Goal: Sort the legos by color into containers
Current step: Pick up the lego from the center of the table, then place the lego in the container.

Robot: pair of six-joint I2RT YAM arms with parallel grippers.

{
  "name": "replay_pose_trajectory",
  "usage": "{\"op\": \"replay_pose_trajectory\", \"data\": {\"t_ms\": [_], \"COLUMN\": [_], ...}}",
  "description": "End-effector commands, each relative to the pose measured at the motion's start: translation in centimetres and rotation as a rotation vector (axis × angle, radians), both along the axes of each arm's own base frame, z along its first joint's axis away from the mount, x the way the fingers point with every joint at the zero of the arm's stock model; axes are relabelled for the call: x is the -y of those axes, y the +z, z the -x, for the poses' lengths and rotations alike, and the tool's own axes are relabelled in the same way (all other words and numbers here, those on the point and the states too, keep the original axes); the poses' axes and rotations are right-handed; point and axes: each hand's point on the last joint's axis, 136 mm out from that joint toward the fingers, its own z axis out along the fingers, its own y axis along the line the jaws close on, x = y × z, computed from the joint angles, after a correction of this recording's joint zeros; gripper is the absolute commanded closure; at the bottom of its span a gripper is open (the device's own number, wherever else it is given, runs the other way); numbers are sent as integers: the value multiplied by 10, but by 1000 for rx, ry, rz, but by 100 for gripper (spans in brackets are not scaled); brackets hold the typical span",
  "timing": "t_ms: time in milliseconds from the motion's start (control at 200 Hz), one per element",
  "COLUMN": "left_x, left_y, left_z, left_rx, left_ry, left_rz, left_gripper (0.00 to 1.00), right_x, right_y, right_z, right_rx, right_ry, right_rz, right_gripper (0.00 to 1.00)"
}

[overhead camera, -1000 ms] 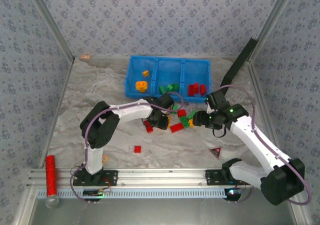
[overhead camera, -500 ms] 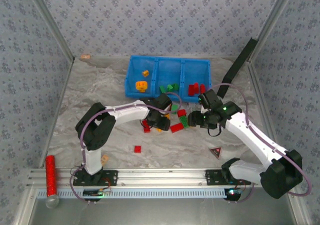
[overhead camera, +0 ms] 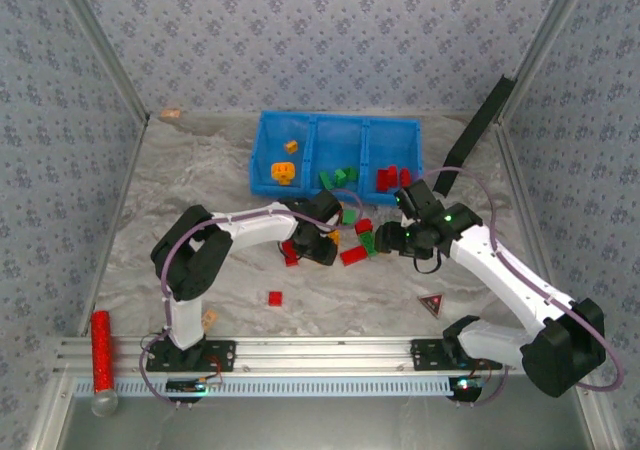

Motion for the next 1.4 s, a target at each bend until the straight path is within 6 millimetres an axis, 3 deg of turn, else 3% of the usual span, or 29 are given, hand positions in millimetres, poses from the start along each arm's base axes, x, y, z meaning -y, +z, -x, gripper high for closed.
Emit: {"op": "replay_pose_trajectory", "data": {"t_ms": [0, 215, 480, 725, 1009, 1234, 1399], "left_x": [-4, -4, -17, -43, -85, -100, -100], "left_y": [3, 20, 86, 149, 191, 206, 199], "left_z": [4, 2, -16, -57, -106, -130, -145], "left_rx": [-9, 15, 110, 242, 376, 430, 422], "left_ry": [-4, -12, -6, 74, 189, 229, 259], "left_rz": [6, 31, 128, 238, 274, 276, 278], "left_gripper": [61, 72, 76, 76, 76, 76, 76], "right_x": [-5, -18, -42, -61, -87, -89, -92], "right_y": [-6, -28, -44, -62, -86, -111, -127], "right_z": [3, 7, -4, -25, -38, -43, -37], "right_rx": [-30, -108, -120, -121, -153, -206, -268], "right_ry": [-74, -315, -506, -603, -622, -634, -611], "right_rz": [-23, -84, -170, -206, -187, -155, -133], "right_gripper": [33, 32, 31, 32, 32, 35, 38]}}
